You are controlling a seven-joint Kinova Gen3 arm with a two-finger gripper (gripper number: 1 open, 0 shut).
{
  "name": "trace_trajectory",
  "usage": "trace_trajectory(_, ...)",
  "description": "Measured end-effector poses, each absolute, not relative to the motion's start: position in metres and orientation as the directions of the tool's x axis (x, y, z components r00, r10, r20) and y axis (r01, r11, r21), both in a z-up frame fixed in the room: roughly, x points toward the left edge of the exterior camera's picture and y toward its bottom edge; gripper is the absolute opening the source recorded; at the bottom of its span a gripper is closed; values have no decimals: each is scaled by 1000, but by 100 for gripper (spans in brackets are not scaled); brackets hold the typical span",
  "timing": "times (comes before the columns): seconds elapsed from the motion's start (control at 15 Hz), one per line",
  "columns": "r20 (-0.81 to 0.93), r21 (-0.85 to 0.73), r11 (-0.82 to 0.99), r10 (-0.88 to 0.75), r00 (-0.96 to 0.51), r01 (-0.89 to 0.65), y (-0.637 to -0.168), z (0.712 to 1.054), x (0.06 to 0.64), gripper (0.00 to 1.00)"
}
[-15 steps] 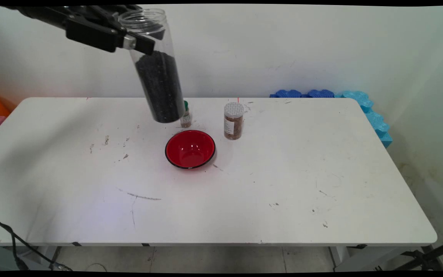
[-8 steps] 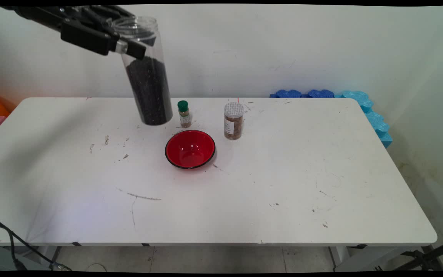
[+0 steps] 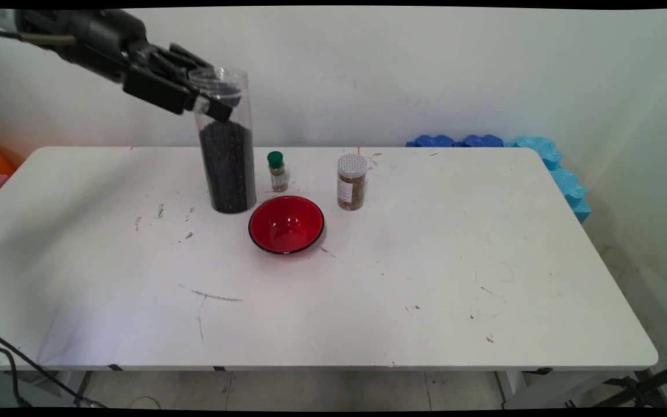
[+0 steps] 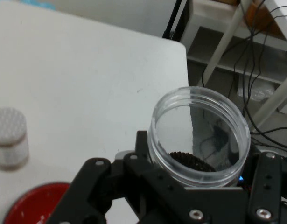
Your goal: Pour the black seasoning powder in the red bowl
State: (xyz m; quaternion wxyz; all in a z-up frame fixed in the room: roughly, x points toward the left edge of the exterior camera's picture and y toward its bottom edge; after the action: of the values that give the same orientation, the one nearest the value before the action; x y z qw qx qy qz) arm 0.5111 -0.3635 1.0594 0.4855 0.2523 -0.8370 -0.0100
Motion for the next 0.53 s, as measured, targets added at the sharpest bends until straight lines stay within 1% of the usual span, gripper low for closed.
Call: trace_trajectory(0.53,701,403,768,-609,-371,-498,-374,1005,508,0)
